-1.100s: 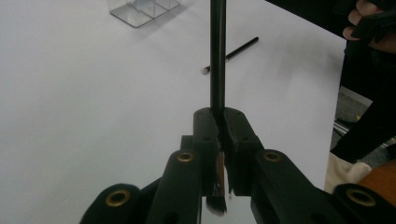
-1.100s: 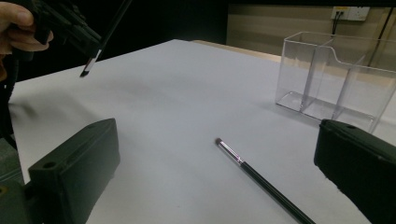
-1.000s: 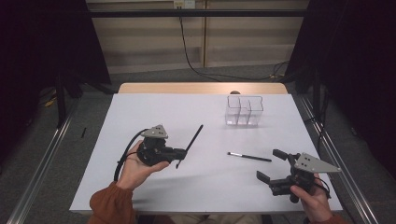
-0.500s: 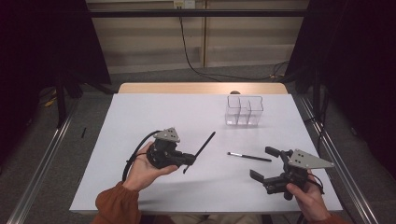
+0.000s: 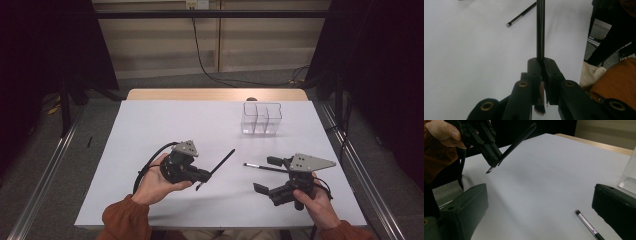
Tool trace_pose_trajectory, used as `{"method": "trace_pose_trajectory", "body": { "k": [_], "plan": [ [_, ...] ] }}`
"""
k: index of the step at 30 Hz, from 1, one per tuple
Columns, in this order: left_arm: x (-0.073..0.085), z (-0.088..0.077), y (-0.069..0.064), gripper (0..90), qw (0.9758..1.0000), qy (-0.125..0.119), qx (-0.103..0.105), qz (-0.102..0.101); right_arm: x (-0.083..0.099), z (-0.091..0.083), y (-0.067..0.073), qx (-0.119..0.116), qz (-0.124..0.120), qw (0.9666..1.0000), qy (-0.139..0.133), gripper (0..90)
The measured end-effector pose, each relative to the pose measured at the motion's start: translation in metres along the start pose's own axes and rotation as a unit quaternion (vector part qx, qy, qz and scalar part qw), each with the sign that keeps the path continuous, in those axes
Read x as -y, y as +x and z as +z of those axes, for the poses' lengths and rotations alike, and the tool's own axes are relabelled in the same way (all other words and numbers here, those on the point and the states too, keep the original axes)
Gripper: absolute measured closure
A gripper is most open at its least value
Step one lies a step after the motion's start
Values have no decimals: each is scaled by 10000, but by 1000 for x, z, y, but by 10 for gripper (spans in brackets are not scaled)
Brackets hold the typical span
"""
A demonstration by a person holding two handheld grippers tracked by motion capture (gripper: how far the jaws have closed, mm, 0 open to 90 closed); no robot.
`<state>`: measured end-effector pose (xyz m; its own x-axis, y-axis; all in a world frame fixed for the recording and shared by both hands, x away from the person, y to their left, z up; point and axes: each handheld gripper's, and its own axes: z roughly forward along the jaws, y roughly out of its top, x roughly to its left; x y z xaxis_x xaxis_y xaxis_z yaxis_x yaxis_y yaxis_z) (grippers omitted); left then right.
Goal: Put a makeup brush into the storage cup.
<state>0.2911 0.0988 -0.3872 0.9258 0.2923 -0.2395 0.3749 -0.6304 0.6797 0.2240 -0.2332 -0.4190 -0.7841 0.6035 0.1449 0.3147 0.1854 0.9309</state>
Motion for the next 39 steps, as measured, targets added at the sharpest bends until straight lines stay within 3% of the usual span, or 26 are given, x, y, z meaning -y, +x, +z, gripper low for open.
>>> {"method": "trace_pose_trajectory", "body": {
  "k": [6, 13, 17, 26, 27, 29, 35, 39],
  "plan": [
    [-5, -1, -2, 844, 9997, 195, 29, 132, -8, 6, 1, -199, -17, 9997, 148, 0],
    [-10, 3, -4, 844, 9982, 527, 31, 286, -15, 15, 0, -646, -31, 9968, 479, 4],
    [-12, 4, -6, 844, 9964, 768, -130, 331, -17, 18, -1, -684, -137, 9957, 602, 5],
    [-16, 4, -5, 844, 9947, 978, -102, 316, -24, 23, 1, -848, -237, 9911, 996, 6],
    [-17, 3, -6, 844, 9946, 987, -69, 305, -26, 25, 0, -969, -255, 9880, 1174, 10],
    [-18, 3, -6, 844, 9946, 992, -37, 293, -27, 27, 0, -1067, -257, 9854, 1301, 14],
    [-22, 3, -5, 844, 9913, 1249, 30, 414, -32, 29, -4, -1317, -266, 9778, 1611, 14],
    [-23, 4, -6, 844, 9886, 1418, 55, 493, -33, 32, -4, -1472, -437, 9730, 1723, 14]
  ]
}}
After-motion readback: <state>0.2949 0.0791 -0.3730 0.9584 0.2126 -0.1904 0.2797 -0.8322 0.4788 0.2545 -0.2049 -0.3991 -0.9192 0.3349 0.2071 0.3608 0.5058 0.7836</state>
